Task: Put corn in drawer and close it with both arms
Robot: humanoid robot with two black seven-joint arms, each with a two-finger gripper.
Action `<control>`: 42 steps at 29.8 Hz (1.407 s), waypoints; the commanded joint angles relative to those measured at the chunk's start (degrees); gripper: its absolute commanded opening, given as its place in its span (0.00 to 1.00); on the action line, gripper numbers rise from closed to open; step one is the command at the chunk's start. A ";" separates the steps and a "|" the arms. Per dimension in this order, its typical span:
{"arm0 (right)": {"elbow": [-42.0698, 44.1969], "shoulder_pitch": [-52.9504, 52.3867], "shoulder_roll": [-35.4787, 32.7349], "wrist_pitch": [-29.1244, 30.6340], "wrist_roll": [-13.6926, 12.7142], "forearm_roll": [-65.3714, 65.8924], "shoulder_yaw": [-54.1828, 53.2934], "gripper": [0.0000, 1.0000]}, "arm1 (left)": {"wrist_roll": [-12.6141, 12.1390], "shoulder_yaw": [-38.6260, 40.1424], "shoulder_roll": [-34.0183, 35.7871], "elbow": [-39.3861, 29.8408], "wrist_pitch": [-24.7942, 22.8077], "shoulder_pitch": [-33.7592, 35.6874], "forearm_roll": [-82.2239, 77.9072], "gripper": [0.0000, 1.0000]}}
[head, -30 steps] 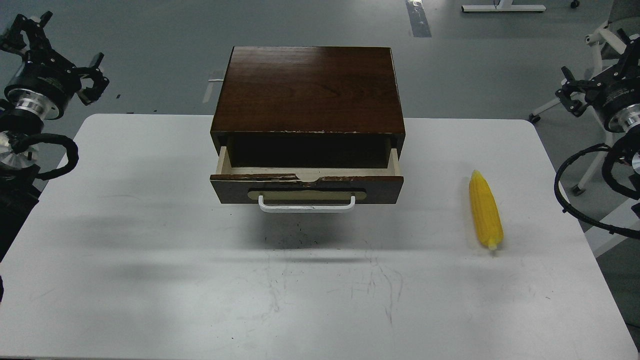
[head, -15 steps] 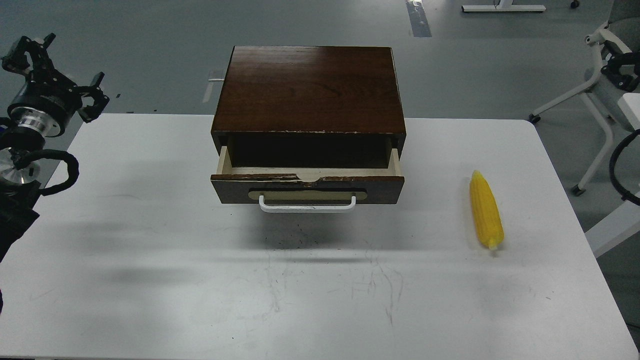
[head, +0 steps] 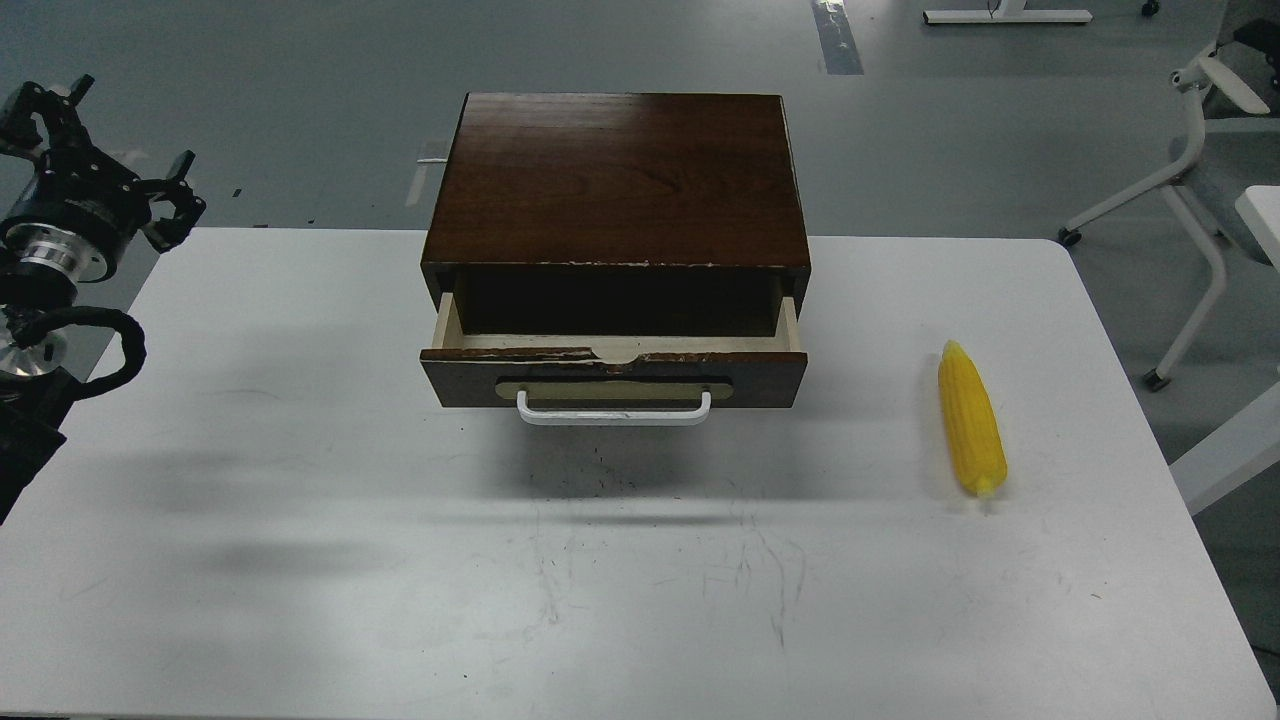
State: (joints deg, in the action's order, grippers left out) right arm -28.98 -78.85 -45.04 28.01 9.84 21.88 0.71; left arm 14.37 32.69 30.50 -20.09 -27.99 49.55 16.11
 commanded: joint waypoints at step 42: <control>-23.67 17.94 6.71 -7.27 -5.80 39.03 8.70 0.74 | 0.66 3.69 1.93 -3.81 -0.01 -7.89 0.68 0.98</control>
State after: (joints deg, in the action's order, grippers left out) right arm -54.36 -61.14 -40.35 20.97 4.12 60.89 9.38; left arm 15.01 36.39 32.37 -24.04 -28.00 41.81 16.75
